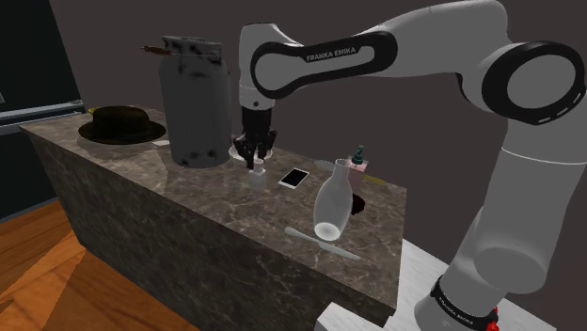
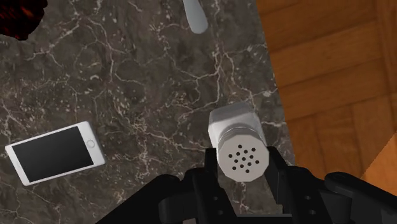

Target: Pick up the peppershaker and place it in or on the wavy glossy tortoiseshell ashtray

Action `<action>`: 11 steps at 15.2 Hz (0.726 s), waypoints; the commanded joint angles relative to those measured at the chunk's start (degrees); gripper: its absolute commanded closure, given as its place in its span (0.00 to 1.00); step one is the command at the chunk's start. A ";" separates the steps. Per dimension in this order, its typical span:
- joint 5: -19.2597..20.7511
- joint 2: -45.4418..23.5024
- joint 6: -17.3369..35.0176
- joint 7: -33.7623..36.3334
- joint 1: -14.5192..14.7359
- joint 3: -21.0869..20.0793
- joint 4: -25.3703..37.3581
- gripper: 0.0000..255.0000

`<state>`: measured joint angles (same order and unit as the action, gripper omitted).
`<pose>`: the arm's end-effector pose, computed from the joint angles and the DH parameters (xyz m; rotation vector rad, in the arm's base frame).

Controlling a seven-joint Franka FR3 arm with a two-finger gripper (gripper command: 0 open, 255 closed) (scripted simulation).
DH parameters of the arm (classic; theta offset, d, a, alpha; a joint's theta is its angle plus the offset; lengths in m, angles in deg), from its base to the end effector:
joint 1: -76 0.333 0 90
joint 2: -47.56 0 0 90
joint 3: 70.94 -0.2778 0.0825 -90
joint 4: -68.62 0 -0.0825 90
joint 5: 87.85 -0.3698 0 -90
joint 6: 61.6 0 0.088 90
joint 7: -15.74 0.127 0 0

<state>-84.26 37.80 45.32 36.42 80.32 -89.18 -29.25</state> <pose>0.5515 0.2139 0.4360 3.1331 0.0736 -0.0012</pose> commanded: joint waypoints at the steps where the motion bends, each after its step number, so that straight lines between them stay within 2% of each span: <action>1: -0.98 2.88 0.60 -1.81 -1.17 0.50 -3.29 1.00; 11: -5.08 18.86 1.43 -15.09 -7.13 6.53 -19.49 1.00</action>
<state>-89.07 55.10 46.76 22.59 73.62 -83.28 -47.20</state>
